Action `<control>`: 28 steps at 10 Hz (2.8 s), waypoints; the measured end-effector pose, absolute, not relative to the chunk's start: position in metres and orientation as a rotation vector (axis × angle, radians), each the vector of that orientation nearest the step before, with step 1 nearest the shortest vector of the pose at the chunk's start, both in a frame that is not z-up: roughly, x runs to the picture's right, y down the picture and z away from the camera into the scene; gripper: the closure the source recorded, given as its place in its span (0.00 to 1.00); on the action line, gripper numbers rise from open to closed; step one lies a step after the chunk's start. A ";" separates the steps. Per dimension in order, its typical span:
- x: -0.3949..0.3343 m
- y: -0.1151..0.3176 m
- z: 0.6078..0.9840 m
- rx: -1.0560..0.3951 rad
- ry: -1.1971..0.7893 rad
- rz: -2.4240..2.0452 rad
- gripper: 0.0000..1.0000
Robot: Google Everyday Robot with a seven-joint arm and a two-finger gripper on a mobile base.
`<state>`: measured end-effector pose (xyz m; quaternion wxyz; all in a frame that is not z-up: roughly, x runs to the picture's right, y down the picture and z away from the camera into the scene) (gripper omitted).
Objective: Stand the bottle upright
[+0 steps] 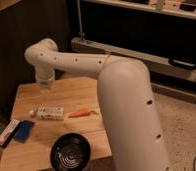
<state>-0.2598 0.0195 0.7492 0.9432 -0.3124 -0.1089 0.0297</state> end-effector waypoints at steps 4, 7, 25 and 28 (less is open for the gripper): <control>-0.217 0.044 0.746 -0.526 -0.398 0.168 0.45; -0.225 0.057 0.752 -0.502 -0.437 0.148 0.45; -0.380 0.096 0.809 -0.888 -0.661 -0.033 0.45; -0.364 0.109 0.808 -0.880 -0.626 -0.010 0.45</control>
